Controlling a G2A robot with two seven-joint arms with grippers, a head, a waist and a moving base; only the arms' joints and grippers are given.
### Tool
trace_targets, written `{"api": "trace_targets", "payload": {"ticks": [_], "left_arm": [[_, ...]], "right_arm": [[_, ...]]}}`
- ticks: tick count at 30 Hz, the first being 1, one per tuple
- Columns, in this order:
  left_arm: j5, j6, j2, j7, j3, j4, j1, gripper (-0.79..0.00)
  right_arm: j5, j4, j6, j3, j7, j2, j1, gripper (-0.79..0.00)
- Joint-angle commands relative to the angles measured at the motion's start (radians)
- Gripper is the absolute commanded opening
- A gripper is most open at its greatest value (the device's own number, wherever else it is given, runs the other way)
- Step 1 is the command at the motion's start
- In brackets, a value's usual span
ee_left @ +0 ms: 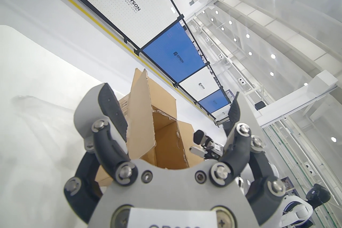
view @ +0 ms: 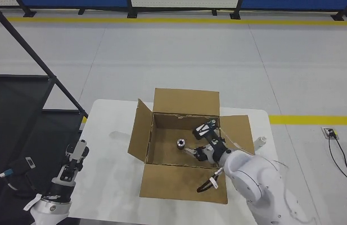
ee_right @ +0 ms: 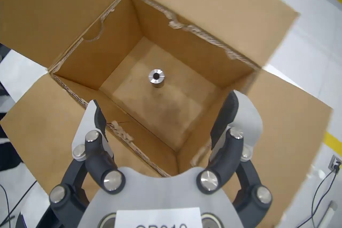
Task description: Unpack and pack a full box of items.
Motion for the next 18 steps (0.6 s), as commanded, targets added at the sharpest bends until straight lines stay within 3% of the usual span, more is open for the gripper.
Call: {"api": "trace_targets", "payload": {"ticks": [1, 8, 13, 18], "left_arm": [[-0.010, 0.000, 0.001, 0.014, -0.011, 0.000, 0.015, 0.000], [-0.015, 0.000, 0.001, 0.020, -0.017, 0.000, 0.021, 0.000], [-0.015, 0.000, 0.001, 0.020, -0.017, 0.000, 0.021, 0.000], [-0.015, 0.000, 0.001, 0.020, -0.017, 0.000, 0.021, 0.000]], "right_arm": [[0.029, 0.147, 0.025, -0.098, 0.010, -0.022, 0.101, 0.000], [0.130, 0.567, 0.088, -0.298, -0.038, -0.114, 0.335, 0.000], [0.211, 0.815, 0.100, -0.356, -0.110, -0.170, 0.433, 0.000], [0.265, 0.978, 0.072, -0.381, -0.163, -0.210, 0.489, 0.000]]}}
